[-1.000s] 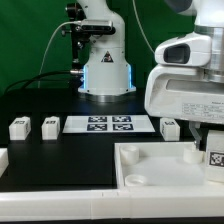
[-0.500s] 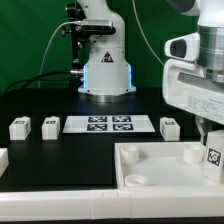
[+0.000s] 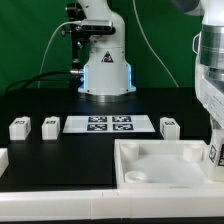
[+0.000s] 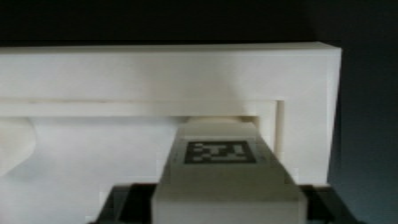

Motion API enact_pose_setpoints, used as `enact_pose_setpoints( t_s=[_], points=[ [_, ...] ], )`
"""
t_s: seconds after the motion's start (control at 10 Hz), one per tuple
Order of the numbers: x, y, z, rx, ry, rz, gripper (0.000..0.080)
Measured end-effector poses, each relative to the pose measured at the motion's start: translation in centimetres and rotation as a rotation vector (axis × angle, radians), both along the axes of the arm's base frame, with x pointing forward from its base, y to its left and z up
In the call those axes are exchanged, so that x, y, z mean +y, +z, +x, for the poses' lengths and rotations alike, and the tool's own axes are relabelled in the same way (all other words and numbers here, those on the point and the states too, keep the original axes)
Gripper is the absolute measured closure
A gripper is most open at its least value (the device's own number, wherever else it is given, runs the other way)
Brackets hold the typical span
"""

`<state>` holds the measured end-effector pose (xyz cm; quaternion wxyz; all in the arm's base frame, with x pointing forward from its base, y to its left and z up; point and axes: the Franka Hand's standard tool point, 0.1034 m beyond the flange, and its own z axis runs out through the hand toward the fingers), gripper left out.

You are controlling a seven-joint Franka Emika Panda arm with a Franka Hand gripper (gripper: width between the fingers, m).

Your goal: Assemble one leg

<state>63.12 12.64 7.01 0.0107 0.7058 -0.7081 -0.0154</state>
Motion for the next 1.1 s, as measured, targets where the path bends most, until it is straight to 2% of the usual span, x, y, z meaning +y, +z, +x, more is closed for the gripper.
enact_pose_setpoints(
  t_s=[0.1, 0.2, 0.3, 0.4, 0.5, 0.7, 1.1],
  points=[
    [0.04, -0.03, -0.02, 0.0, 0.042, 0.001, 0.0405],
    [0.07, -0.06, -0.04, 0.001, 0.077, 0.003, 0.0405],
    [0.11, -0.12, -0.08, 0.001, 0.082, 0.003, 0.0266],
    [0.11, -0.16, -0.09, 0.002, 0.126, 0.004, 0.0187],
    [0.02, -0.19, -0.09, 0.001, 0.307, 0.009, 0.0187],
    [0.12, -0.26, -0.17, 0.003, 0.501, 0.017, 0.0152],
    [0.28, -0.21, -0.38, 0.021, 0.996, 0.032, 0.015]
  ],
)
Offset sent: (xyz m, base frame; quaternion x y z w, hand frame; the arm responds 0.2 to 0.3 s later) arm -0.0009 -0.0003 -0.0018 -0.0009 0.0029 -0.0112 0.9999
